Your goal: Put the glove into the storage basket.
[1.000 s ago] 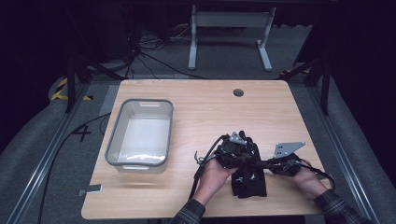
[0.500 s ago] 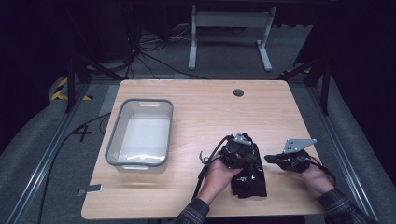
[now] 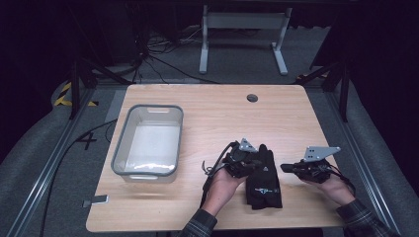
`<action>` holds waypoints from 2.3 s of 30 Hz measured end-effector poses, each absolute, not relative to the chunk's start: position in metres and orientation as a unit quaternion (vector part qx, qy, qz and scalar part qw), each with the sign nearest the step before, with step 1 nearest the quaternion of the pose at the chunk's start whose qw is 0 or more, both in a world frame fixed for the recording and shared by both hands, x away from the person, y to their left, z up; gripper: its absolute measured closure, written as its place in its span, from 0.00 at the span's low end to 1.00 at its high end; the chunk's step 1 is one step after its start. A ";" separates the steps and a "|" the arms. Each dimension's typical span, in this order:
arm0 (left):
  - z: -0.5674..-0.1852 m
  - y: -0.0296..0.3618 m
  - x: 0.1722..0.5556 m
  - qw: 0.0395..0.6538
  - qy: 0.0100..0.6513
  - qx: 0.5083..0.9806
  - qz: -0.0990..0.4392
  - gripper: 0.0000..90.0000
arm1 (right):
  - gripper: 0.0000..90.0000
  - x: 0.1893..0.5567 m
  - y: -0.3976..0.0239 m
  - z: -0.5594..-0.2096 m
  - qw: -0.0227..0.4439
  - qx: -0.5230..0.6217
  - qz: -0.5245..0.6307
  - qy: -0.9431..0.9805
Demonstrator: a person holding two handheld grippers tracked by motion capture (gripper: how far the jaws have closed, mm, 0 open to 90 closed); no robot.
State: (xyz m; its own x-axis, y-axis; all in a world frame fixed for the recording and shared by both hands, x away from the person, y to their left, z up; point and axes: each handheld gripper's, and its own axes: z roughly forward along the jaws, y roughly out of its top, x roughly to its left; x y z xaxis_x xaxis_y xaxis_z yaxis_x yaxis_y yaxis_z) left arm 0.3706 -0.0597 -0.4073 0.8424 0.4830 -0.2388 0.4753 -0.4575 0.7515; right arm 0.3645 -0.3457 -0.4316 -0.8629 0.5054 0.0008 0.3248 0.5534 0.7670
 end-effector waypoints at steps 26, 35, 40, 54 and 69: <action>-0.451 -0.079 0.370 0.360 0.275 0.891 -0.002 1.00 | 1.00 0.369 -0.305 -0.451 0.090 0.191 0.354 0.911; -0.447 -0.074 0.389 0.345 0.279 0.896 0.015 1.00 | 1.00 0.369 -0.298 -0.452 0.072 0.186 0.363 0.910; -0.447 -0.070 0.399 0.346 0.287 0.893 0.024 1.00 | 1.00 0.372 -0.288 -0.451 0.067 0.179 0.363 0.912; -0.438 -0.055 0.409 0.350 0.298 0.888 0.027 0.90 | 0.92 0.375 -0.282 -0.444 0.068 0.178 0.385 0.903; -0.427 -0.071 0.387 0.351 0.249 0.902 0.028 0.30 | 0.36 0.360 -0.363 -0.447 0.119 0.280 0.382 0.873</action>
State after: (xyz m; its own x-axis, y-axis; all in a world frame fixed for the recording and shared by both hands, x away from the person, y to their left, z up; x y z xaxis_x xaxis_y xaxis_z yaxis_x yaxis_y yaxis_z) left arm 0.3869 -0.0706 -0.4267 0.8742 0.4694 -0.1245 0.4303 -0.6298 0.6467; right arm 0.3598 -0.3626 -0.4466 -0.8155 0.5787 0.0066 0.3976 0.5520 0.7330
